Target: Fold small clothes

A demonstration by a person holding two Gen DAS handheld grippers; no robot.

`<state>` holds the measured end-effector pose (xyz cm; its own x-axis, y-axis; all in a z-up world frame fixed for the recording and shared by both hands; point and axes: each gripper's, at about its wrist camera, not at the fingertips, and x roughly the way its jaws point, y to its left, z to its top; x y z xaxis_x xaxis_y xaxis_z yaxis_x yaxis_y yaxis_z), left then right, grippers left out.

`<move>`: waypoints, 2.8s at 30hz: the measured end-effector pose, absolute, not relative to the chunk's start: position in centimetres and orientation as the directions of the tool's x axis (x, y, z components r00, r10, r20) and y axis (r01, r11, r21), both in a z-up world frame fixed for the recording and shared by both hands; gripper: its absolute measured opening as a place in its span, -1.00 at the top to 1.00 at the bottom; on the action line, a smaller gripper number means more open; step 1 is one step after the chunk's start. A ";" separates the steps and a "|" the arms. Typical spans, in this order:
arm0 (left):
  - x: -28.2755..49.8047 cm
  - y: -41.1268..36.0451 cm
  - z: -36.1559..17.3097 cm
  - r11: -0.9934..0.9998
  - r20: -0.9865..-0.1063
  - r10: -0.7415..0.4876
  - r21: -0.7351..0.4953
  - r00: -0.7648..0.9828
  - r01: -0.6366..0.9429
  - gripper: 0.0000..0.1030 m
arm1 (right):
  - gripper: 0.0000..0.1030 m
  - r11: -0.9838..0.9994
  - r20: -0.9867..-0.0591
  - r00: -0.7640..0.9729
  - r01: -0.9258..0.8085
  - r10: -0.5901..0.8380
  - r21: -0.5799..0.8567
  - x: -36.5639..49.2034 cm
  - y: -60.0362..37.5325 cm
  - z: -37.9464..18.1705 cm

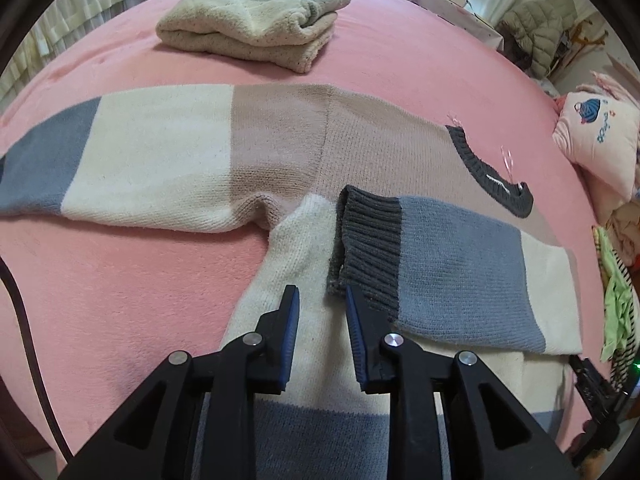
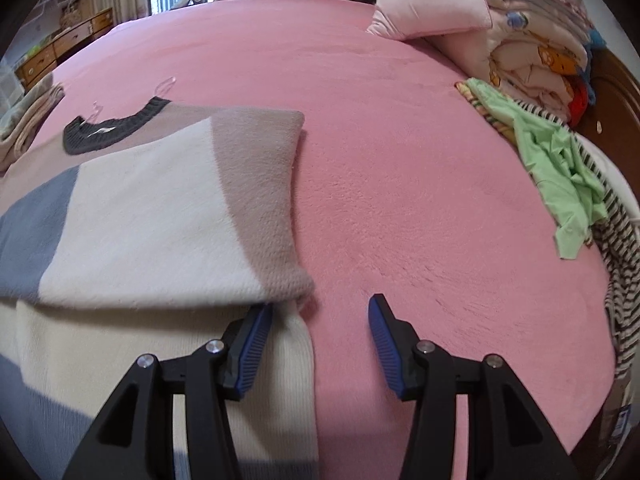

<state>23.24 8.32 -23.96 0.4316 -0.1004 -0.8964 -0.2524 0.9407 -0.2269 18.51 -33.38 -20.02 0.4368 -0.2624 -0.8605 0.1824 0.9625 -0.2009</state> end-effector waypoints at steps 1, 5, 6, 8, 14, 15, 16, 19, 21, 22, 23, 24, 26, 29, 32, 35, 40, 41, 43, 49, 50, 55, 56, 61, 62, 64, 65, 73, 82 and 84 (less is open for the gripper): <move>23.1 8.2 -23.8 0.943 -0.898 -0.094 -0.219 0.430 -0.251 0.49 | 0.04 0.962 -0.856 0.442 0.177 -0.267 -0.209 18.1 -33.2 -19.5; 22.5 7.9 -22.9 0.946 -0.900 -0.094 -0.214 0.426 -0.243 0.37 | 0.04 0.968 -0.853 0.462 0.174 -0.242 -0.180 16.4 -32.7 -17.4; 22.2 7.8 -22.5 0.947 -0.899 -0.093 -0.213 0.429 -0.241 0.29 | 0.04 0.969 -0.851 0.469 0.175 -0.236 -0.173 15.9 -32.5 -16.9; 21.8 7.6 -21.8 0.948 -0.893 -0.088 -0.211 0.440 -0.238 0.16 | 0.04 0.972 -0.844 0.486 0.170 -0.228 -0.164 15.1 -31.9 -15.8; 22.3 5.6 -19.4 0.957 -0.874 -0.120 -0.228 0.471 -0.180 0.12 | 0.11 0.982 -0.829 0.529 0.131 -0.182 -0.132 15.6 -29.8 -12.9; 22.6 5.1 -19.0 0.957 -0.870 -0.130 -0.236 0.476 -0.169 0.12 | 0.17 0.988 -0.835 0.531 0.123 -0.147 -0.095 16.4 -29.4 -12.4; 23.0 4.5 -18.7 0.956 -0.865 -0.145 -0.248 0.480 -0.159 0.12 | 0.32 0.991 -0.839 0.531 0.114 -0.115 -0.063 17.0 -29.0 -12.0; 24.2 3.0 -18.4 0.951 -0.854 -0.184 -0.279 0.486 -0.130 0.12 | 0.42 0.996 -0.846 0.534 0.072 0.001 0.046 19.6 -27.2 -11.4; 25.1 1.9 -18.8 0.952 -0.857 -0.191 -0.281 0.479 -0.123 0.12 | 0.43 0.995 -0.851 0.522 0.042 0.052 0.087 21.7 -25.6 -11.9; 25.6 1.4 -19.2 0.952 -0.859 -0.196 -0.283 0.473 -0.120 0.12 | 0.43 0.994 -0.859 0.506 0.028 0.076 0.105 22.8 -24.8 -12.7; 26.0 1.0 -19.8 0.951 -0.866 -0.203 -0.286 0.458 -0.119 0.12 | 0.43 0.992 -0.869 0.486 0.018 0.099 0.124 23.7 -24.2 -13.5; 26.4 0.6 -20.4 0.950 -0.871 -0.211 -0.290 0.443 -0.118 0.12 | 0.43 0.990 -0.883 0.452 0.008 0.124 0.144 24.6 -23.6 -14.6; 27.2 0.1 -22.1 0.951 -0.889 -0.216 -0.285 0.405 -0.120 0.12 | 0.53 0.984 -0.903 0.395 -0.002 0.165 0.179 25.8 -23.1 -17.0; 27.8 0.4 -24.8 0.963 -0.924 -0.170 -0.230 0.343 -0.142 0.12 | 0.64 0.988 -0.936 0.327 0.032 0.129 0.148 26.4 -24.5 -20.6; 27.6 1.3 -26.2 0.959 -0.920 -0.195 -0.252 0.340 -0.130 0.18 | 1.00 0.988 -0.938 0.331 0.076 0.101 0.133 25.6 -27.7 -21.9; 27.3 1.5 -26.2 0.960 -0.912 -0.211 -0.261 0.351 -0.100 0.21 | 1.00 0.989 -0.937 0.347 0.119 0.046 0.093 24.5 -31.4 -21.6; 26.8 0.8 -25.8 0.976 -0.918 -0.171 -0.209 0.357 -0.069 0.21 | 1.00 0.988 -0.941 0.338 0.140 0.016 0.067 22.8 -34.3 -20.8; 26.7 0.6 -25.6 0.979 -0.921 -0.159 -0.193 0.355 -0.064 0.21 | 1.00 0.989 -0.941 0.340 0.138 -0.001 0.048 22.7 -34.0 -20.4; 26.4 0.5 -25.4 0.982 -0.925 -0.147 -0.178 0.351 -0.058 0.21 | 1.00 0.991 -0.941 0.334 0.134 -0.047 -0.001 22.2 -33.4 -19.5; 26.0 0.5 -24.7 0.983 -0.929 -0.151 -0.177 0.338 -0.046 0.21 | 1.00 0.988 -0.949 0.310 0.152 -0.058 -0.011 20.3 -33.4 -15.9; 25.9 0.7 -24.7 0.983 -0.929 -0.155 -0.180 0.337 -0.046 0.21 | 1.00 0.988 -0.949 0.311 0.157 -0.051 -0.001 19.7 -33.5 -15.0; 25.5 0.9 -24.7 0.981 -0.928 -0.163 -0.188 0.336 -0.043 0.21 | 0.95 0.986 -0.939 0.343 0.154 0.008 0.064 14.9 -33.6 -10.0; 25.4 0.8 -24.6 0.982 -0.928 -0.160 -0.183 0.335 -0.039 0.21 | 0.95 0.986 -0.937 0.350 0.148 0.016 0.073 14.1 -33.4 -9.4; 22.8 1.0 -23.4 0.987 -0.934 -0.151 -0.160 0.323 -0.002 0.11 | 0.95 0.989 -0.919 0.390 0.103 0.059 0.107 11.9 -31.6 -6.5; 22.1 1.1 -23.2 0.987 -0.934 -0.153 -0.159 0.323 0.009 0.11 | 0.95 0.989 -0.913 0.401 0.089 0.070 0.115 11.9 -31.0 -6.3; 20.2 1.6 -22.8 0.987 -0.934 -0.162 -0.161 0.318 0.032 0.10 | 0.95 0.989 -0.905 0.415 0.066 0.091 0.130 12.2 -29.8 -6.3; 19.5 1.7 -22.8 0.986 -0.935 -0.165 -0.161 0.313 0.039 0.10 | 0.95 0.989 -0.904 0.416 0.059 0.099 0.136 12.5 -29.1 -6.7; 13.0 4.3 -24.2 0.991 -0.961 -0.113 -0.093 0.253 0.092 0.09 | 0.95 0.975 -0.907 0.365 -0.007 0.211 0.223 14.8 -22.7 -14.3; 10.4 7.4 -25.2 0.992 -0.970 -0.014 0.017 0.241 0.128 0.04 | 0.98 0.987 -0.952 0.274 0.044 0.138 0.156 14.5 -22.6 -21.3; 10.4 7.8 -25.2 0.991 -0.971 -0.010 0.023 0.240 0.135 0.04 | 1.00 0.990 -0.956 0.279 0.081 0.086 0.113 14.1 -24.2 -21.8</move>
